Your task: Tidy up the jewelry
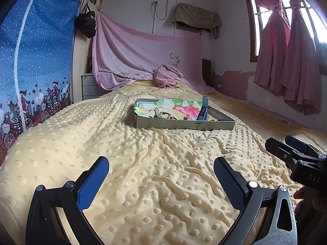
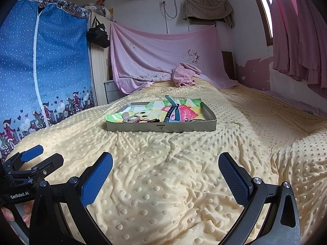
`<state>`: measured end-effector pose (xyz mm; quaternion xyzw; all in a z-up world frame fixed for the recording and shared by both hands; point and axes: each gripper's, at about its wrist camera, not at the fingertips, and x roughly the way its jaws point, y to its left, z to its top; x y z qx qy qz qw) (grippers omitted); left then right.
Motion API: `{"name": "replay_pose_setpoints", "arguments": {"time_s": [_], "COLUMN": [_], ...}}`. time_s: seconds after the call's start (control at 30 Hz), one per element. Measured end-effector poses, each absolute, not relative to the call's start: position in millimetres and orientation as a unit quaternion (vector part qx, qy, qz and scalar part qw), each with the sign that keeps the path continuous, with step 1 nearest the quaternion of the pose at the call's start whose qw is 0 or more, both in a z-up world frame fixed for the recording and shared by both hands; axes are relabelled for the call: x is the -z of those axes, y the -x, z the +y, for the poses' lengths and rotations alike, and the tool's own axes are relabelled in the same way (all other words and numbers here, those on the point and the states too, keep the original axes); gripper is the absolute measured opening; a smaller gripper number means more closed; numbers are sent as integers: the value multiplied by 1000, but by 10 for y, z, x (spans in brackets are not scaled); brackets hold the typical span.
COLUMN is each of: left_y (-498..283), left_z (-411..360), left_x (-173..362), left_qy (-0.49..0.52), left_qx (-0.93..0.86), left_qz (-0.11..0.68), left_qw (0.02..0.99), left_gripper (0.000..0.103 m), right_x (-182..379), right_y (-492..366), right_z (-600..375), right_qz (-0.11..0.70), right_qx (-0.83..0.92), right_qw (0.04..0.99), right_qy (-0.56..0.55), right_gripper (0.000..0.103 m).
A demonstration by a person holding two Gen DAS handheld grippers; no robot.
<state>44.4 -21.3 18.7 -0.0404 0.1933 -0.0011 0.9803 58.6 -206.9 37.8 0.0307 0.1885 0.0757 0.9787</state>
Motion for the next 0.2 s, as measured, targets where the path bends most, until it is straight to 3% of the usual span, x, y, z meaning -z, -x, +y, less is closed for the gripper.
{"name": "replay_pose_setpoints", "arguments": {"time_s": [0.2], "left_y": [-456], "left_z": [-175], "left_x": [-185], "left_qy": [43], "left_qx": [0], "left_qz": [196], "left_qw": [980], "left_gripper": [103], "right_x": [-370], "right_y": [-587], "right_z": [-2054], "right_qz": [189], "right_qx": [-76], "right_qw": [979], "right_qy": [-31], "right_gripper": [102]}}
